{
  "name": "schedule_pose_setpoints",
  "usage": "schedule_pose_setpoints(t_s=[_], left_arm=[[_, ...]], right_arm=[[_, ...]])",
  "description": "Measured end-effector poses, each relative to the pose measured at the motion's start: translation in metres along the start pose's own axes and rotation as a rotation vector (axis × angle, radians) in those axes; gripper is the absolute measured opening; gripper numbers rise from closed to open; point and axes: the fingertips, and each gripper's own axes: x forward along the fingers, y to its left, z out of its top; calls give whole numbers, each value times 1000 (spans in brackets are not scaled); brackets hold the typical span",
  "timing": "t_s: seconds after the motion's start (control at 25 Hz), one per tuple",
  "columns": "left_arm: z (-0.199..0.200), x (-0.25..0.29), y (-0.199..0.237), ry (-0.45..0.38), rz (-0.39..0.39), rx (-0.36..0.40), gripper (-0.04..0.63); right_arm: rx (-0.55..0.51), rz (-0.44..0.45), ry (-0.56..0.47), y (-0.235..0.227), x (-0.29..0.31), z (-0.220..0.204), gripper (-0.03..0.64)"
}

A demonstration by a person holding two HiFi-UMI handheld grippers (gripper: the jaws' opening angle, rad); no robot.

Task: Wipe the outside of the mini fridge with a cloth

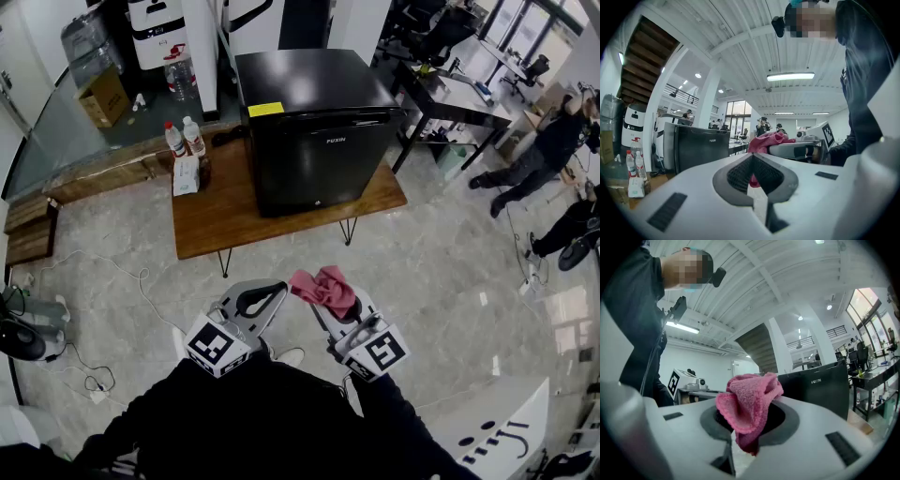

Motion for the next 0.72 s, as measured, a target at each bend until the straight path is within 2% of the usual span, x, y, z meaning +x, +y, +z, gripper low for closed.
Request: schedule_pose_setpoints(t_s=[0.4, 0.72], left_arm=[[4, -2, -9, -1, 20, 3, 6], [17, -3, -12, -17, 35, 23, 6]], right_arm=[[2, 1, -5, -1, -10, 5, 91], [4, 15, -61, 2, -12, 25, 99]])
